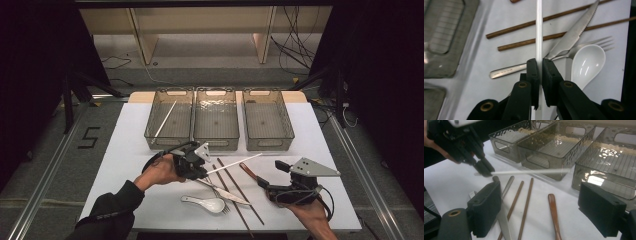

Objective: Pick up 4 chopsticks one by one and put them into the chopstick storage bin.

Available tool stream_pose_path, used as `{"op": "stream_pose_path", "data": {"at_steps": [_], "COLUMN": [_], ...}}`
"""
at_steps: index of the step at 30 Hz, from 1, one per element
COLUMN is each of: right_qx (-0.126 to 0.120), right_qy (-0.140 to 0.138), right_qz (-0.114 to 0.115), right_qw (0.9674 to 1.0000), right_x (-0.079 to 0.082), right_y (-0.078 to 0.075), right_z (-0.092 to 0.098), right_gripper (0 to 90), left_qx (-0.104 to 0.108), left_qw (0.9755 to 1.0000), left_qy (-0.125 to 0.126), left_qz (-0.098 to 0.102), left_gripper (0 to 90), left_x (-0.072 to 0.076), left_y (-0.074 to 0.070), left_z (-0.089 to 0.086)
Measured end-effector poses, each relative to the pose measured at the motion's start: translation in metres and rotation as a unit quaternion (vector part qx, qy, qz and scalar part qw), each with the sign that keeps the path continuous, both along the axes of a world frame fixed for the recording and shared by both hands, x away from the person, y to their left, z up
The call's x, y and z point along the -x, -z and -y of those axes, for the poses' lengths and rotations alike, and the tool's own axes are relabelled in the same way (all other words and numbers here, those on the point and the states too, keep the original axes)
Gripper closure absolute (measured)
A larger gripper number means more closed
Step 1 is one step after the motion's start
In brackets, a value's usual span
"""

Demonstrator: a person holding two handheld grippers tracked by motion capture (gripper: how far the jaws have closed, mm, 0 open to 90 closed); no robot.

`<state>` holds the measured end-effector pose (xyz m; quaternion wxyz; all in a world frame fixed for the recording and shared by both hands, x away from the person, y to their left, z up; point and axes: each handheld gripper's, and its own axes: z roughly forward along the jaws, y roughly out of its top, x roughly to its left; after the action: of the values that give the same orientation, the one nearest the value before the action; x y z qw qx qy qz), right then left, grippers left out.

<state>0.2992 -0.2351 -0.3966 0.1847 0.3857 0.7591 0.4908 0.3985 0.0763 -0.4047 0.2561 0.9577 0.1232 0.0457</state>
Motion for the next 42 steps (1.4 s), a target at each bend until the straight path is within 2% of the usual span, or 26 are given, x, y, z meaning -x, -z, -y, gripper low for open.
{"op": "stream_pose_path", "data": {"at_steps": [3,10,14,19,21,26,27,30,31,36,40,42], "right_qx": [0.0,0.001,0.001,0.001,0.002,0.001,0.001,0.002,0.002,0.002,0.001,0.001], "right_qy": [-0.001,-0.001,-0.001,-0.001,-0.001,0.001,0.002,0.002,0.002,0.003,0.003,0.002], "right_qz": [0.0,-0.001,-0.001,-0.001,-0.001,-0.003,-0.003,-0.003,-0.003,-0.004,-0.003,-0.003], "right_qw": [1.0,1.0,1.0,1.0,1.0,1.0,1.0,1.0,1.0,1.0,1.0,1.0], "right_x": [0.0,0.0,0.0,0.0,0.0,-0.001,-0.001,0.0,0.0,-0.001,-0.001,-0.001], "right_y": [0.0,0.0,0.0,0.001,0.001,0.001,0.001,0.001,0.001,0.001,0.002,0.002], "right_z": [0.0,0.0,0.0,0.0,0.0,0.0,0.0,0.0,0.0,0.0,0.0,0.0], "right_gripper": [19.9,19.9,19.9,19.9,19.9,19.9,19.9,19.9,19.9,19.9,20.0,19.9], "left_qx": [0.006,0.028,0.041,0.057,0.067,0.075,0.081,0.085,0.09,0.094,0.1,0.101], "left_qw": [0.9999,0.9981,0.996,0.9922,0.9898,0.9856,0.9839,0.9811,0.9789,0.9731,0.9663,0.9639], "left_qy": [-0.015,-0.054,-0.078,-0.109,-0.124,-0.148,-0.156,-0.17,-0.18,-0.207,-0.235,-0.244], "left_qz": [-0.001,0.012,0.016,0.023,0.024,0.031,0.031,0.034,0.032,0.034,0.033,0.035], "left_gripper": [84.0,84.0,84.0,84.0,84.0,84.0,84.0,84.0,84.0,84.0,84.0,84.0], "left_x": [-0.004,-0.015,-0.022,-0.03,-0.033,-0.04,-0.041,-0.047,-0.048,-0.061,-0.074,-0.08], "left_y": [-0.007,-0.021,-0.028,-0.035,-0.037,-0.044,-0.045,-0.046,-0.046,-0.045,-0.045,-0.045], "left_z": [-0.007,-0.026,-0.039,-0.055,-0.061,-0.071,-0.073,-0.081,-0.084,-0.098,-0.106,-0.108]}}
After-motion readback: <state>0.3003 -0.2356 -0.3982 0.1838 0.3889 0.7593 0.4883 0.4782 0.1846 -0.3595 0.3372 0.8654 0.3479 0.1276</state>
